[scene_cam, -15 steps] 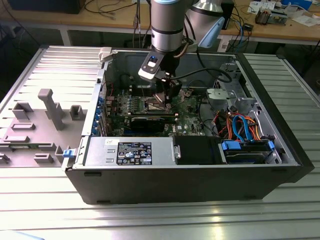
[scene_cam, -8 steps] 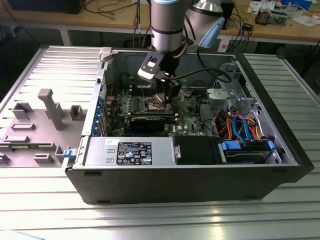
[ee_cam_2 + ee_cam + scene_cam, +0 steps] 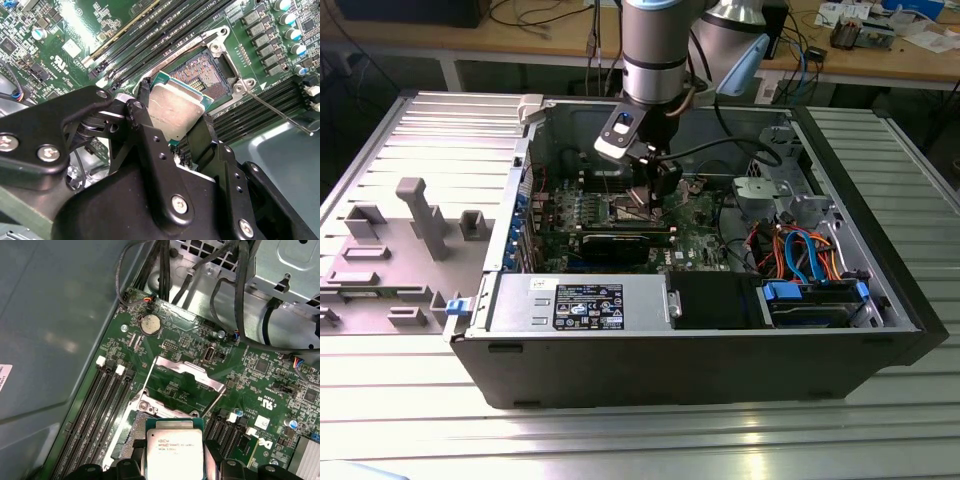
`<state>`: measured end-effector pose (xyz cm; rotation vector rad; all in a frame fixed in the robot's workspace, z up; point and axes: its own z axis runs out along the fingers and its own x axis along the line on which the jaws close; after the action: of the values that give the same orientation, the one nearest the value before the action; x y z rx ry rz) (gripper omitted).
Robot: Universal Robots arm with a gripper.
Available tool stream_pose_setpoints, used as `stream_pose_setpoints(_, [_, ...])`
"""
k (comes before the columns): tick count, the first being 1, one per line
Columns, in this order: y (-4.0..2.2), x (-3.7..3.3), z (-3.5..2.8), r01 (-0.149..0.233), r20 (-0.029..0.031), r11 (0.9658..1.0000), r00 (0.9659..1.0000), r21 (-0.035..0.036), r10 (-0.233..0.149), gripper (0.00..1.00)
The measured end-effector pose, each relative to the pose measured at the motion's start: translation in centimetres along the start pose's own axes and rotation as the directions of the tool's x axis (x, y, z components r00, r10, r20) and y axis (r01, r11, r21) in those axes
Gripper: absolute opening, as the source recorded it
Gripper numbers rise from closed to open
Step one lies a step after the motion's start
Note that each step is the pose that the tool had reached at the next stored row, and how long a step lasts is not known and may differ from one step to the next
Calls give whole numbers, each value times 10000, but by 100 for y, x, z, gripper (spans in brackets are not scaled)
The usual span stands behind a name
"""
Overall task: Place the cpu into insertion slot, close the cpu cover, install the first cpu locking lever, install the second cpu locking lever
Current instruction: 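Place the cpu into insertion slot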
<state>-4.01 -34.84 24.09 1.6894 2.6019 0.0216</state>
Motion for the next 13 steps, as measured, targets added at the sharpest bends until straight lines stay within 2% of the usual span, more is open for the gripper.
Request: stream_pose_setpoints(13, [0, 0, 13, -334, 23, 9994, 9994, 14, 334, 55])
